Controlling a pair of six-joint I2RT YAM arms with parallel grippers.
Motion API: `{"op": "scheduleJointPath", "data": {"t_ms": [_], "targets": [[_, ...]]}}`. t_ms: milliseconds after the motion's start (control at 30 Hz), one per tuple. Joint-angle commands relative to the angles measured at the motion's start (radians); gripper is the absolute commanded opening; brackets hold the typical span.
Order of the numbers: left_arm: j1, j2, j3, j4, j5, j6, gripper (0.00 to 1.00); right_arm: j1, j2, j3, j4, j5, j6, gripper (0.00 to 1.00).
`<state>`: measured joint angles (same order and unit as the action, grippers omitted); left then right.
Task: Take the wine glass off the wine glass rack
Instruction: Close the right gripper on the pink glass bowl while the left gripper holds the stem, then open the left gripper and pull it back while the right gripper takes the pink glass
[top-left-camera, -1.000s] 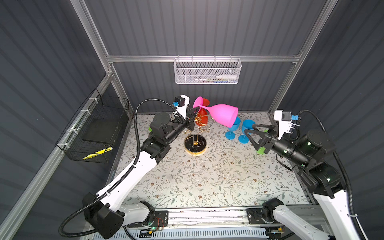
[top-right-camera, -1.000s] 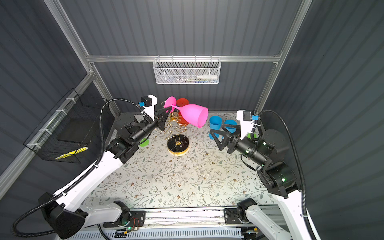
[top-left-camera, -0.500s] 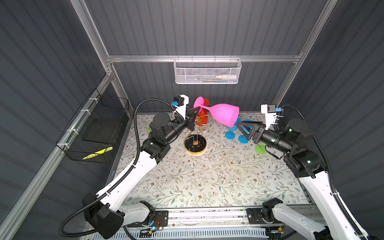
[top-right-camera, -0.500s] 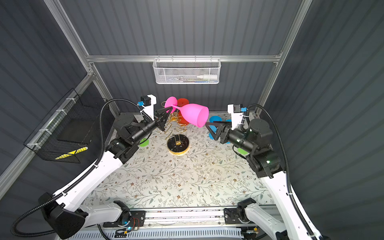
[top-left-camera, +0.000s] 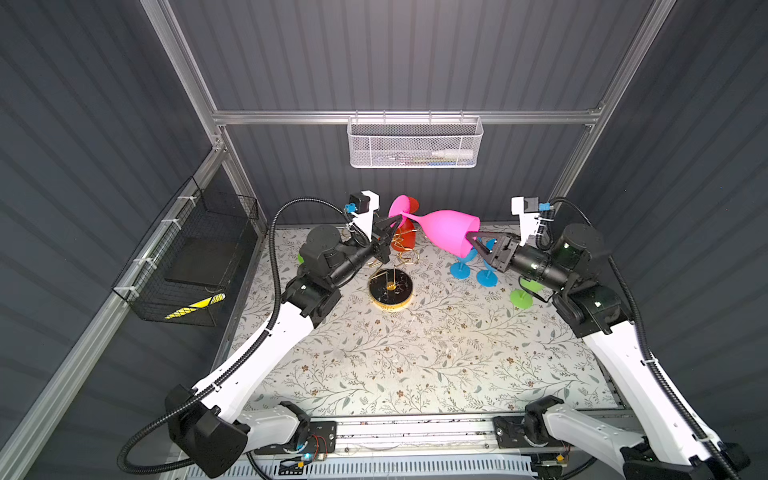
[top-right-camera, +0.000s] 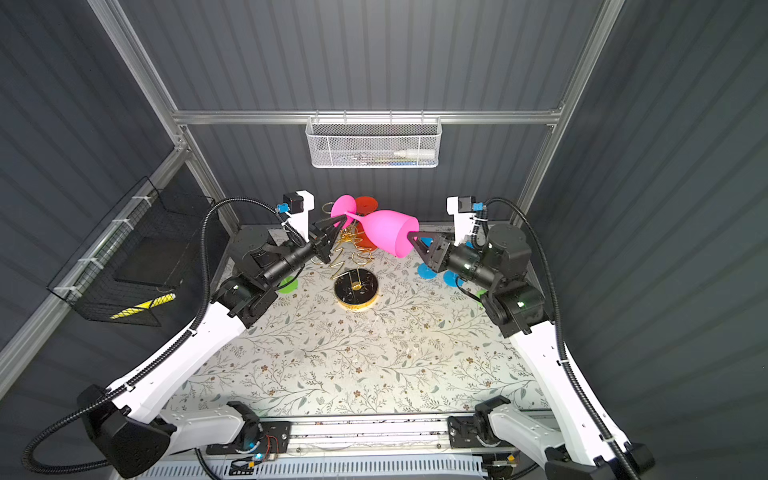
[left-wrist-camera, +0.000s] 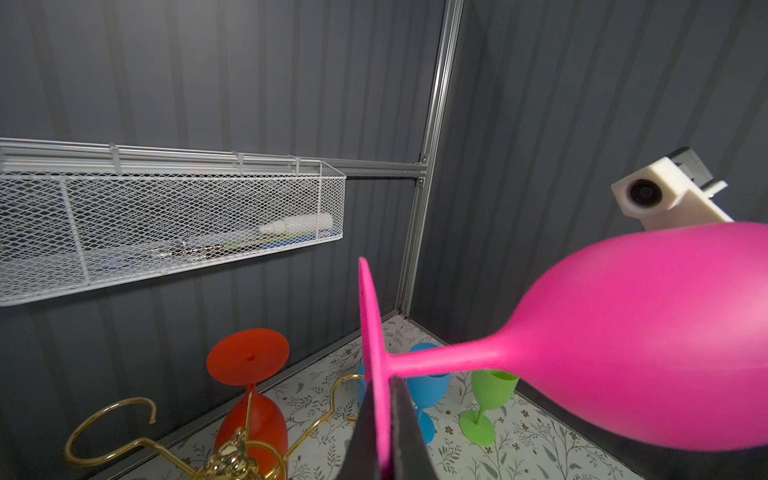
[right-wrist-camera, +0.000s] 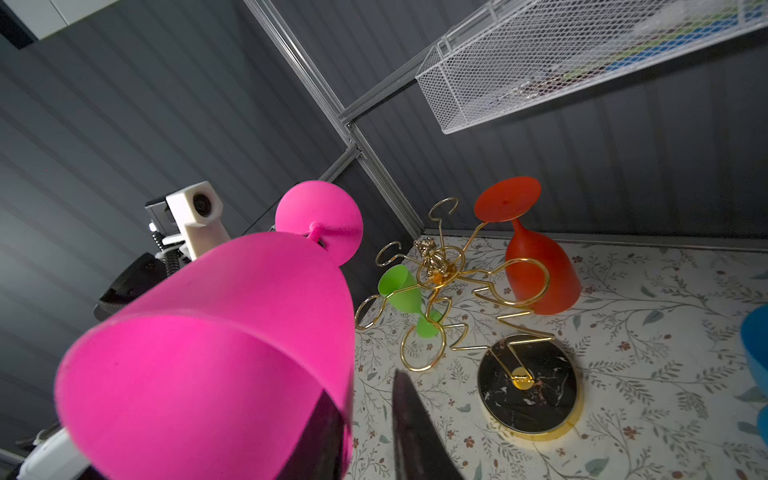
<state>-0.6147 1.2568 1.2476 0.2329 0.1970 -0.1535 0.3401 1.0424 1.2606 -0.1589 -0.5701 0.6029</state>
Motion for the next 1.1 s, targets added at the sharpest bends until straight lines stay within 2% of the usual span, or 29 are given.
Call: {"op": "scheduleJointPath", "data": {"t_ms": [0,200,267,367,433,500,600,700,800,1067], "targets": [[-0.005,-0.003,-0.017,0.033,0.027,0.008,0.0,0.002,-0.002,0.018,0.04,-0.009,0.015,0.16],[-0.005,0.007,-0.014,0.025,0.036,0.011,0.0,0.003,-0.007,0.002,0.064,-0.015,0.039,0.0],[-0.005,0.007,-0.01,0.014,0.03,0.013,0.0,0.003,-0.01,0.002,0.064,-0.013,0.04,0.0],[-0.005,0.002,-0.014,0.009,0.011,0.017,0.08,0.002,-0.023,0.01,0.045,0.008,0.029,0.0],[-0.005,-0.006,-0.019,0.005,-0.001,0.019,0.22,0.002,-0.037,0.023,0.014,0.031,0.004,0.0],[-0.005,-0.018,-0.022,-0.008,-0.031,0.024,0.51,-0.002,-0.056,0.051,-0.049,0.071,-0.04,0.0],[-0.003,-0.046,-0.032,-0.031,-0.102,0.044,0.71,-0.016,-0.092,0.092,-0.141,0.13,-0.107,0.0],[-0.003,-0.086,-0.058,-0.037,-0.185,0.068,0.84,-0.027,-0.124,0.137,-0.267,0.198,-0.18,0.0],[-0.003,-0.134,-0.098,-0.032,-0.292,0.087,0.92,-0.028,-0.157,0.183,-0.397,0.293,-0.257,0.0],[0.0,-0.278,-0.208,-0.027,-0.532,0.131,0.99,-0.027,-0.19,0.317,-0.797,0.507,-0.414,0.0]]}}
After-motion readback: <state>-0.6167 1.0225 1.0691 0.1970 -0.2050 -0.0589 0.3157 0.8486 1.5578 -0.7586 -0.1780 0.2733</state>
